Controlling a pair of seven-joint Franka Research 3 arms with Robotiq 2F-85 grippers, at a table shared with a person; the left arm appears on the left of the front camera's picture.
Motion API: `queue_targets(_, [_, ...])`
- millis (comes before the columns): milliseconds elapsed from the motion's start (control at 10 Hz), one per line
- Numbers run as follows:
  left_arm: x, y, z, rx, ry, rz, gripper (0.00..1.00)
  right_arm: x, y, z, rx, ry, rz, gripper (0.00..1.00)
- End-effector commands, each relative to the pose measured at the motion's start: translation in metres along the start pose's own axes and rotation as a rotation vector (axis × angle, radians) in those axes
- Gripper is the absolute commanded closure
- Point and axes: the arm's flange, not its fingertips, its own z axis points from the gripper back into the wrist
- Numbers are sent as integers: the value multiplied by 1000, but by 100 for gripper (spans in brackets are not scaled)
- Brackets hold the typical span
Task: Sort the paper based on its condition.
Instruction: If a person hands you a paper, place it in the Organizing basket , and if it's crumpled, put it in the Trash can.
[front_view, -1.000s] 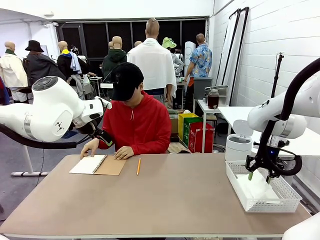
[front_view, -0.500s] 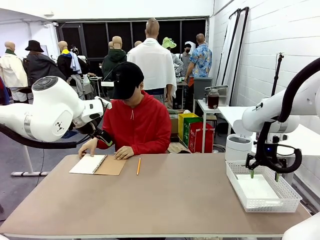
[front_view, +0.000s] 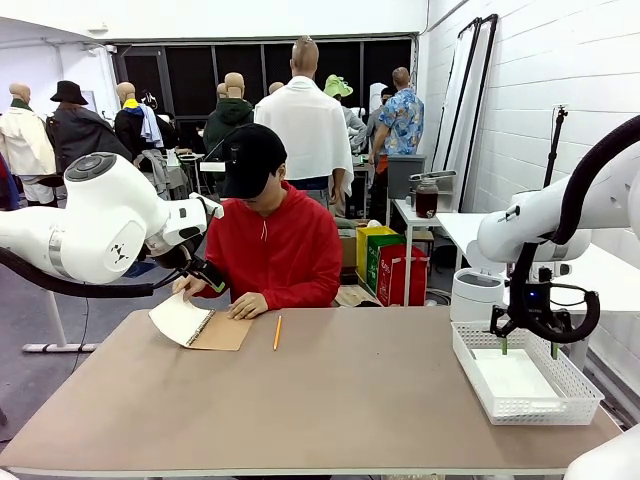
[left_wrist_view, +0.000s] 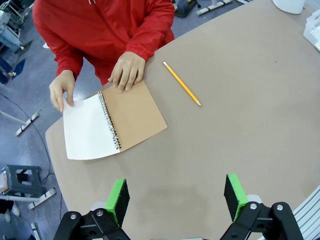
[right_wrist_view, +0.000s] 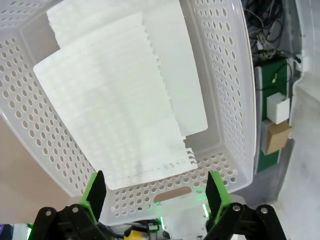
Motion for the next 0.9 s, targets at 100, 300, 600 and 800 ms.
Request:
queue_targets(100, [-1,0,-1,-1,3,-3,0,-1,-1,-3,6,7,10,0])
queue_targets(300, [-1,0,-1,-1,3,-3,0,-1,-1,-3,6,7,10,0])
queue_targets(600, [-1,0,-1,-1,3,-3,0,-1,-1,-3,6,7,10,0])
queue_targets(800, [-1,0,-1,-1,3,-3,0,-1,-1,-3,6,7,10,0])
